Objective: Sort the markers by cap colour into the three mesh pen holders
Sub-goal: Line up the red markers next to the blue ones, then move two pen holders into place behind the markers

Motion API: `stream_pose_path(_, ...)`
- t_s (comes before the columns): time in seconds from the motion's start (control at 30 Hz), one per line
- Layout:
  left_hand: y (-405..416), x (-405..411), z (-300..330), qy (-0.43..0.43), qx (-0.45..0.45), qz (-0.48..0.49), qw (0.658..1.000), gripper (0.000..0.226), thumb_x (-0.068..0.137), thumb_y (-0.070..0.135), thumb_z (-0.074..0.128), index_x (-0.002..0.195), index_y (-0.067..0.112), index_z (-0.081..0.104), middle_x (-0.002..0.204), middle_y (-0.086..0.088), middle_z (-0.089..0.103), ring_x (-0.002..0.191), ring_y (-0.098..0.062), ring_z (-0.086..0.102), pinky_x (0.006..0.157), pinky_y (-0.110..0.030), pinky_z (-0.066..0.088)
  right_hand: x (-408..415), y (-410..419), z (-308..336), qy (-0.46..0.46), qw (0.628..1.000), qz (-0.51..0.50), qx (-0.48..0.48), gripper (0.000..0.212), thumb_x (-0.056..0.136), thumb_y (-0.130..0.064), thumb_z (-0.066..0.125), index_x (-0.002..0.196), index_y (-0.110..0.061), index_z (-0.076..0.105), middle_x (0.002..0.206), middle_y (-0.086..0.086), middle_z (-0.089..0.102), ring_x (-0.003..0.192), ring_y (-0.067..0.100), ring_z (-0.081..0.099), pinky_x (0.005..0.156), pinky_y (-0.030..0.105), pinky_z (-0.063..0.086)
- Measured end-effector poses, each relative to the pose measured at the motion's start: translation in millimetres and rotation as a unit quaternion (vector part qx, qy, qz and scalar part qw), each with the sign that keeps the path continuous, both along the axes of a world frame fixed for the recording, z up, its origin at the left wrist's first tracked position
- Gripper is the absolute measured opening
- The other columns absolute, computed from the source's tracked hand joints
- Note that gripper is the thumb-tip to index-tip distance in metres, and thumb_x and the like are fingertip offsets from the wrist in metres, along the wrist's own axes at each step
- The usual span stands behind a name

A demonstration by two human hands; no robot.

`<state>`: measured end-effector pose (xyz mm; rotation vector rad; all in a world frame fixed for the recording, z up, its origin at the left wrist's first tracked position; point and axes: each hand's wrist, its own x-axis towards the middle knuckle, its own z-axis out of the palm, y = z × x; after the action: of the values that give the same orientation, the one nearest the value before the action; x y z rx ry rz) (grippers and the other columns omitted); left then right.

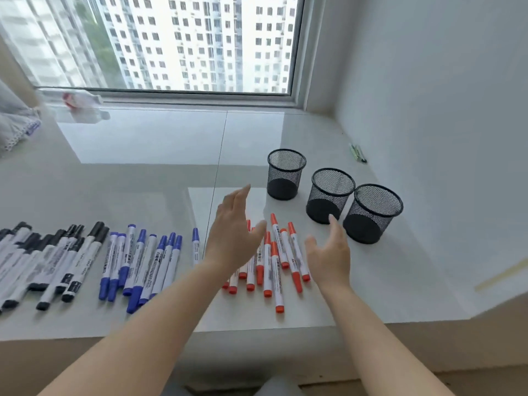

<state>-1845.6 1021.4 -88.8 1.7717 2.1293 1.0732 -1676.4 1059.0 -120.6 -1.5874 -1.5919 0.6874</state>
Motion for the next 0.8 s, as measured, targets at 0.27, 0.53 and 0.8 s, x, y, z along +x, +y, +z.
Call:
stream_pose_path(0.27,67,-9,13,-0.015,-0.108,-0.010,0.994,0.066,0.086,0.031,0.056,0.143,0.021,0.025,0.141,-0.004,0.035,0.126,-0.021,0.040,0.093,-0.031,0.036,-8,44,-1,0.060,0.995,-0.063,-0.045,0.074,0.084,-0.016,0.057,0.146,-0.007,0.016,0.152,0.009,0.024,0.139,0.020,0.025,0.110,0.028,0.023)
stream_pose_path(0.53,137,-17,-17,-0.149,-0.165,0.015,0.975,0.085,0.076,0.037,0.071,0.143,0.015,0.024,0.145,-0.005,0.035,0.130,-0.022,0.038,0.103,-0.036,0.035,-13,87,-23,0.065,0.992,-0.102,-0.025,0.086,0.079,-0.022,0.066,0.146,-0.008,0.015,0.151,0.011,0.025,0.139,0.020,0.024,0.107,0.023,0.022)
stream_pose_path(0.8,175,-10,-42,-0.239,-0.047,-0.041,0.969,0.098,0.063,0.031,0.082,0.138,0.029,0.019,0.137,0.011,0.034,0.126,-0.006,0.037,0.094,-0.022,0.033,-17,127,-30,0.092,0.986,-0.141,0.001,0.101,0.062,-0.046,0.079,0.141,-0.016,0.025,0.143,0.002,0.038,0.132,0.017,0.036,0.106,0.031,0.032)
